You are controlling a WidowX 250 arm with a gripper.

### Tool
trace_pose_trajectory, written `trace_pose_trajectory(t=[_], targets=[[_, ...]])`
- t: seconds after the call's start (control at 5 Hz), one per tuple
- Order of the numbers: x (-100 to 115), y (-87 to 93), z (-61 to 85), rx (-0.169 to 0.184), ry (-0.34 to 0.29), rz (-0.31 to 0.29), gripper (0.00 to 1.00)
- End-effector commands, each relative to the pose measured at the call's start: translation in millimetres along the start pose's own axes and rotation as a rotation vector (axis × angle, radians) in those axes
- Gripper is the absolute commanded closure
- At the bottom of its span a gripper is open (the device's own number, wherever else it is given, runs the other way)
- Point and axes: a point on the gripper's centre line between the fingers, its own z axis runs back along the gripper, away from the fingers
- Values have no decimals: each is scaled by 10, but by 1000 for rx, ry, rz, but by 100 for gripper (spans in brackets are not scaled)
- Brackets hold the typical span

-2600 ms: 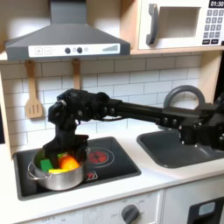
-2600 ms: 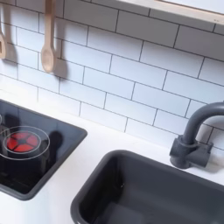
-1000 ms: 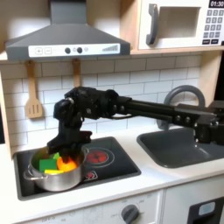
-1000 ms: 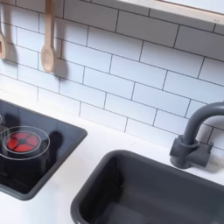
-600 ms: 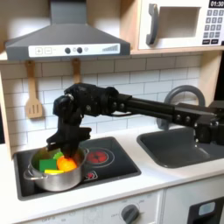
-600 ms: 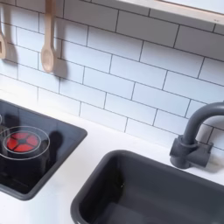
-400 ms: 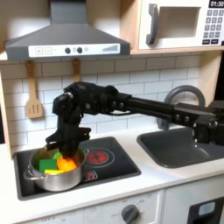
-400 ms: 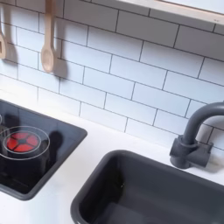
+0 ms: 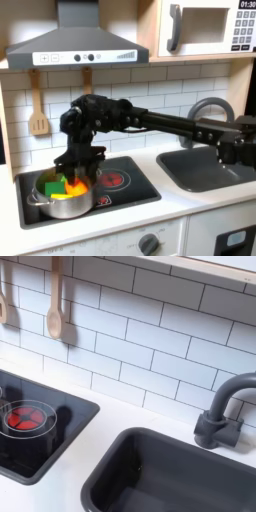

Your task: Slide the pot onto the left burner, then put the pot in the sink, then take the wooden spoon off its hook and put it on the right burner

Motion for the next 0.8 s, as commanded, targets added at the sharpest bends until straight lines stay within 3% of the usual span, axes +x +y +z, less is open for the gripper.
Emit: trace_pose_trajectory(t=[0.0,0.2,0.4,0.6], targets=[[48,-129,181,-23,-38,-26,0],[39,-193,255,-33,-51,-40,0],[93,-293,208,-27,-74,-55,0],[245,-355,282,11,-271,-14,0]])
